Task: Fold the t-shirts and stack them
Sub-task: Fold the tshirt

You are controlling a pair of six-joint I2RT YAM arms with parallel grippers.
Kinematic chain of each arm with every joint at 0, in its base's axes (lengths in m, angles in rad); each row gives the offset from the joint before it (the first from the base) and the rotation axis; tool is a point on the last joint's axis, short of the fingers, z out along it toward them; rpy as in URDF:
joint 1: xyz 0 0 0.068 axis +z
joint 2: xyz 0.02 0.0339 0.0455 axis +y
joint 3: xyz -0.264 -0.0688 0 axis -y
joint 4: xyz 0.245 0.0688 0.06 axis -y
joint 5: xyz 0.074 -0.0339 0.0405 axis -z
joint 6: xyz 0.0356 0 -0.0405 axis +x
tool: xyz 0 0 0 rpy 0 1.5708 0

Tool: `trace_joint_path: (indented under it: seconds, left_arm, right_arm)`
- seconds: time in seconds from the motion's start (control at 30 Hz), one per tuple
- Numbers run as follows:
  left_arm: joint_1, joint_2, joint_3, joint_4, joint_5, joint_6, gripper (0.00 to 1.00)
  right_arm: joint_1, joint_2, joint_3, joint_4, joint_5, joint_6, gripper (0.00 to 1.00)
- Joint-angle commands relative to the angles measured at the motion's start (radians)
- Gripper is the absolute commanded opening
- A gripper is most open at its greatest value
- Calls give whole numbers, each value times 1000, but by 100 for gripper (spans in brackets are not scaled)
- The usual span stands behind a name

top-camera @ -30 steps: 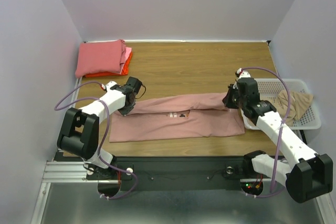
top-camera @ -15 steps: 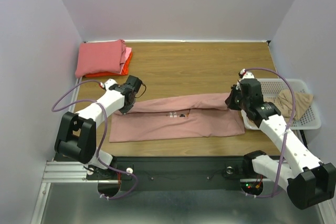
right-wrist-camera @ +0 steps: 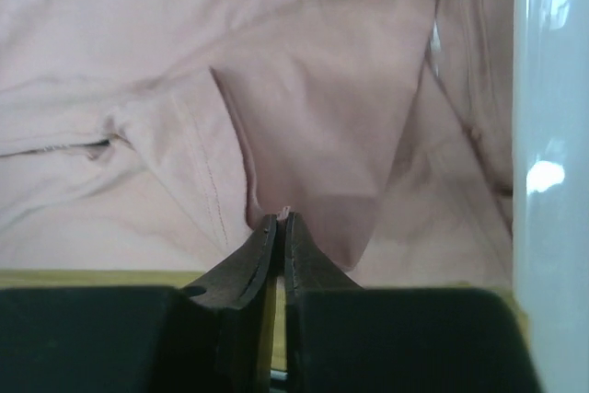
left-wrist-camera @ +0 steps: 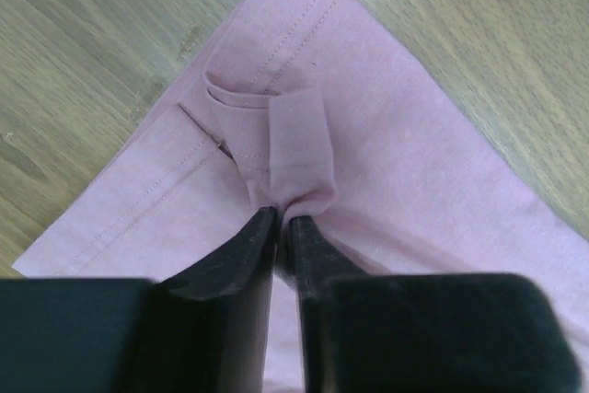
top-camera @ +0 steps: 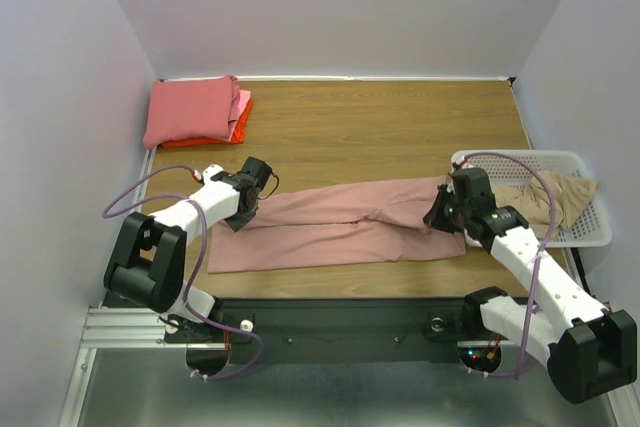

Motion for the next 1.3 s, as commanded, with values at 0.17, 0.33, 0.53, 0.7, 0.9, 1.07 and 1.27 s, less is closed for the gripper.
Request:
trace_joint_path:
  seconds: [0.17,0.33,0.53,0.7,0.9,1.07,1.27]
  left_arm:
    - [-5,-123,-47,-99,-18,-9,72]
    - [-5,-238,-44,-167,-38,-28,80]
    - [-5,-295,32,-55,-6,76,95]
    - [-5,-194,121,124,96,188,98]
    - [-7,4,201,192,161,261,98]
    - [-7,107,194,200,190,260,98]
    - [-5,72,116,171,152,231,99]
  right_arm:
    - [4,-142,-98,-160,-125,199,46]
    - [4,-180,-15,-201,-114,167,91]
    - [4,-44,42,-21,-233,79,100]
    - [56,177,117,143,-230,18,100]
    - [131,427,202,164,-17,-36,100]
    - [215,511,200,220,-104,-57,100]
    - [283,510,179,235,-160,-44,100]
